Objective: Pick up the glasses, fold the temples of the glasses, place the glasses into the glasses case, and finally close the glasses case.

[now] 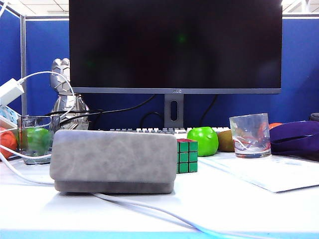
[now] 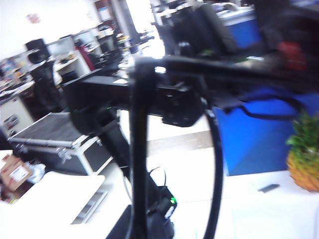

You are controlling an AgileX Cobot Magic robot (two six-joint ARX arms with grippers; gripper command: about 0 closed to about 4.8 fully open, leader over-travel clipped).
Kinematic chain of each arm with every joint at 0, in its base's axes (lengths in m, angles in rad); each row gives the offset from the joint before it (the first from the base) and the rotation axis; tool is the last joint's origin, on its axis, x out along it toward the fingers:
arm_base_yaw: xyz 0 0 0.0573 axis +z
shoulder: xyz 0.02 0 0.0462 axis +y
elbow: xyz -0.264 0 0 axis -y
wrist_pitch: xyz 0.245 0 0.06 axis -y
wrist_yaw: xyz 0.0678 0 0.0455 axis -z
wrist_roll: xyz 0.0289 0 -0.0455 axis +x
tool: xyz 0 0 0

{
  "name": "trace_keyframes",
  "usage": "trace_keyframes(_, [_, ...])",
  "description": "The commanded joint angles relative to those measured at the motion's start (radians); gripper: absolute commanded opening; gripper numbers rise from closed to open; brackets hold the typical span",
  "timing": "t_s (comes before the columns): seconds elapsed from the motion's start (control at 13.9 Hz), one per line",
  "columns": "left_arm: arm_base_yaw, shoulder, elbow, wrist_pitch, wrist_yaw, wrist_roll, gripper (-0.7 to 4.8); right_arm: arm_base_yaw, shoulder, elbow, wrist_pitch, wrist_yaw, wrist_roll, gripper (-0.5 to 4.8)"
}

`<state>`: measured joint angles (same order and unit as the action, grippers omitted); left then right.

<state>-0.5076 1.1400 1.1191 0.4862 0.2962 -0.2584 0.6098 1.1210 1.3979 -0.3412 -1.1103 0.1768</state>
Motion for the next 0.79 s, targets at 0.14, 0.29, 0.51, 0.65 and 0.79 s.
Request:
trace_keyframes(0.14, [0.001, 0.0, 0.002, -0.007, 0.11, 0.043, -0.05, 0.002, 0.006, 0.004, 0.002, -0.013, 0.003, -0.05])
trace_keyframes(0.29, [0.0, 0.007, 0.002, -0.016, 0.343, 0.041, -0.05, 0.003, 0.024, 0.004, 0.017, -0.019, 0.003, -0.05])
trace_keyframes(0.51, [0.0, 0.033, 0.002, -0.084, 0.499, 0.037, -0.05, 0.004, 0.048, 0.004, 0.102, -0.048, 0.029, -0.05])
trace_keyframes(0.65, [-0.002, 0.042, 0.002, -0.088, 0.578, 0.032, -0.05, 0.004, 0.062, 0.004, 0.137, -0.045, 0.035, -0.05])
trace_keyframes(0.79, [-0.003, 0.042, 0.002, -0.088, 0.65, 0.014, -0.05, 0.003, 0.085, 0.004, 0.152, -0.017, 0.035, -0.05])
